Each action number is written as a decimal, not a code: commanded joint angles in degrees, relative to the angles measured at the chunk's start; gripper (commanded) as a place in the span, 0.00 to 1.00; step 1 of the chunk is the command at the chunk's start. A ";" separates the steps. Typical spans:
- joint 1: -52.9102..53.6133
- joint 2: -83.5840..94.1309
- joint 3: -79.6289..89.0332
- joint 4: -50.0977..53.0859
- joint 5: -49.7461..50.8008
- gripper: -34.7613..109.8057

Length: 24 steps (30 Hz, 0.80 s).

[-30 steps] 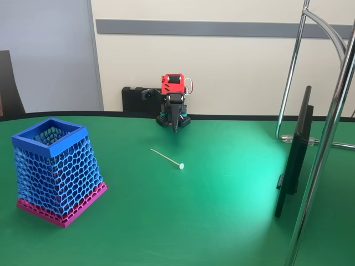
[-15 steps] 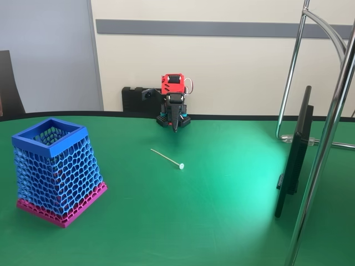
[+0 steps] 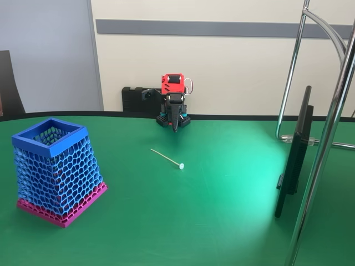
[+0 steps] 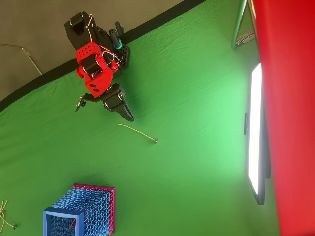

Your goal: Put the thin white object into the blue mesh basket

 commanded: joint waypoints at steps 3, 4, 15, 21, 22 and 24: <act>-0.44 0.35 0.44 0.18 0.09 0.25; -0.44 0.35 0.44 0.18 -0.09 0.25; -0.44 0.35 0.44 0.18 0.09 0.25; -0.44 0.00 -0.26 0.00 0.26 0.25; -0.44 -0.35 -0.70 0.00 0.35 0.25; -0.44 -1.32 -1.67 0.00 0.62 0.25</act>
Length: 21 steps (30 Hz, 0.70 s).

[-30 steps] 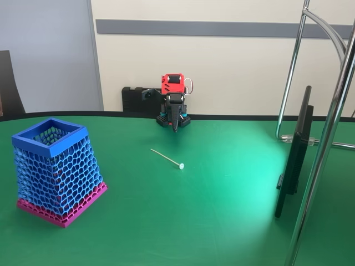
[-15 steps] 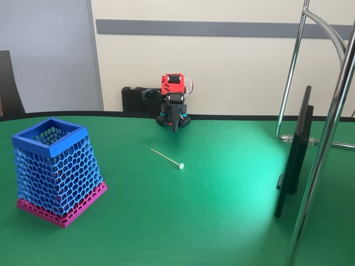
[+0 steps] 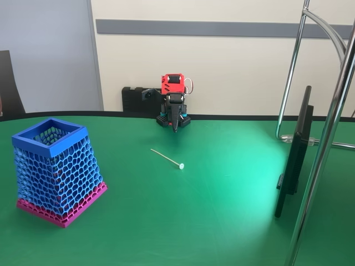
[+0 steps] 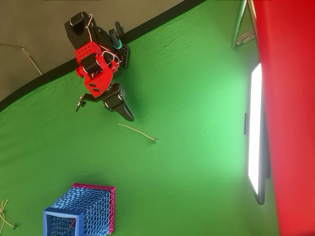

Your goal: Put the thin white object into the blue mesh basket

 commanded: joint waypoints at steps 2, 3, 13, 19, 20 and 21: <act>-0.35 -2.46 -2.72 -0.09 1.14 0.25; -0.35 -3.52 -3.52 -0.09 1.49 0.25; -1.49 -21.27 -17.31 0.09 9.32 0.25; -2.29 -33.49 -25.05 0.26 20.30 0.25; -2.37 -35.68 -26.37 0.70 22.15 0.25; -2.46 -37.97 -27.77 1.14 23.91 0.25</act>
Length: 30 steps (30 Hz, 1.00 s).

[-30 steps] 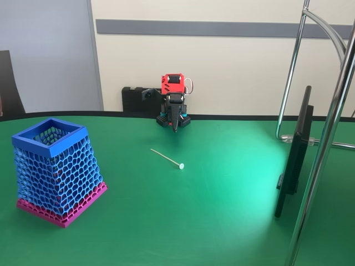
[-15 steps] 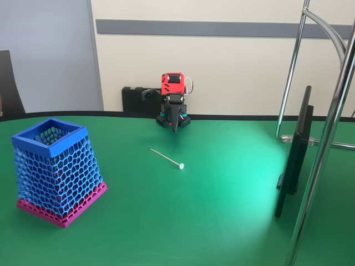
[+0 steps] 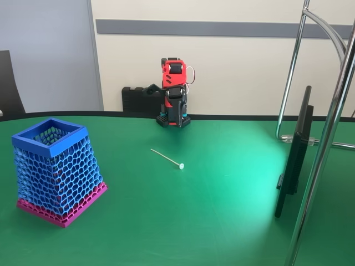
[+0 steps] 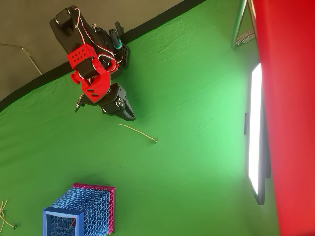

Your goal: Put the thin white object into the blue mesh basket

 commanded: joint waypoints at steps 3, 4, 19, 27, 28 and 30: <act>-0.26 -12.30 -9.76 2.37 9.58 0.25; -0.26 -15.12 -11.51 2.99 11.25 0.25; 0.18 -42.89 -30.15 9.05 29.62 0.25; 0.97 -50.01 -35.42 9.05 30.76 0.25; 1.23 -51.15 -35.95 8.88 30.85 0.25; 1.67 -53.26 -36.56 7.73 30.50 0.25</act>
